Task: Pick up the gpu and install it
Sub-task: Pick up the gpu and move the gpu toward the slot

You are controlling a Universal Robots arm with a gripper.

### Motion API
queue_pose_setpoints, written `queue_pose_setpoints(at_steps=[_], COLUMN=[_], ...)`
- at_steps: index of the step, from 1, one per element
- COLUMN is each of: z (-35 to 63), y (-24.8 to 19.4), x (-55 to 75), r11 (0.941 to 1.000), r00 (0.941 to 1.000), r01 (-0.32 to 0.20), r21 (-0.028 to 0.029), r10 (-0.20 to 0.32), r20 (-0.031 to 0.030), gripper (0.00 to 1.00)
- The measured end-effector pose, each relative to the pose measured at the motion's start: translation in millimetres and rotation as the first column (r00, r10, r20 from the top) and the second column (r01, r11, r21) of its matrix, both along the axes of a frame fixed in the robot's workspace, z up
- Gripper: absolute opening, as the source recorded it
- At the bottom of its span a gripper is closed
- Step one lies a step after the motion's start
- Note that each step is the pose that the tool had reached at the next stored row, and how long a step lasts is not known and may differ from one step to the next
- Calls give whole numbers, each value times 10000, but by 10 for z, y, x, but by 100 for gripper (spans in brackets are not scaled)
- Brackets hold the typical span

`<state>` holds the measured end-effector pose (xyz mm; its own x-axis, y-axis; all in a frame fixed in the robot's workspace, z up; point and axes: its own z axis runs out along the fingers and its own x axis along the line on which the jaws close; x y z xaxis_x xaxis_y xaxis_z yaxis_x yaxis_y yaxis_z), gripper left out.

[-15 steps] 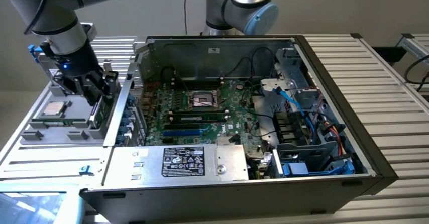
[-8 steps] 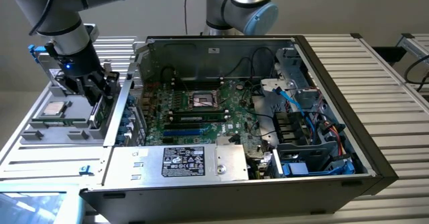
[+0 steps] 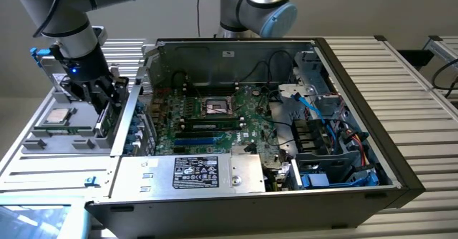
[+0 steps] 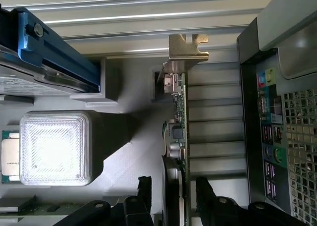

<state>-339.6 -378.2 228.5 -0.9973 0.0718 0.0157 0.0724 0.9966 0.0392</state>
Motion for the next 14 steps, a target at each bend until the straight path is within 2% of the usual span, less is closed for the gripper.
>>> queue_pose_setpoints(at_steps=[4,14], z=[-4,-9], y=[0,-1], x=[4,34], r11=[10000,10000], r00=[10000,10000], r01=[-1,0], r21=[0,-9], r10=[1,0], r20=[-87,-92], gripper=[49,49])
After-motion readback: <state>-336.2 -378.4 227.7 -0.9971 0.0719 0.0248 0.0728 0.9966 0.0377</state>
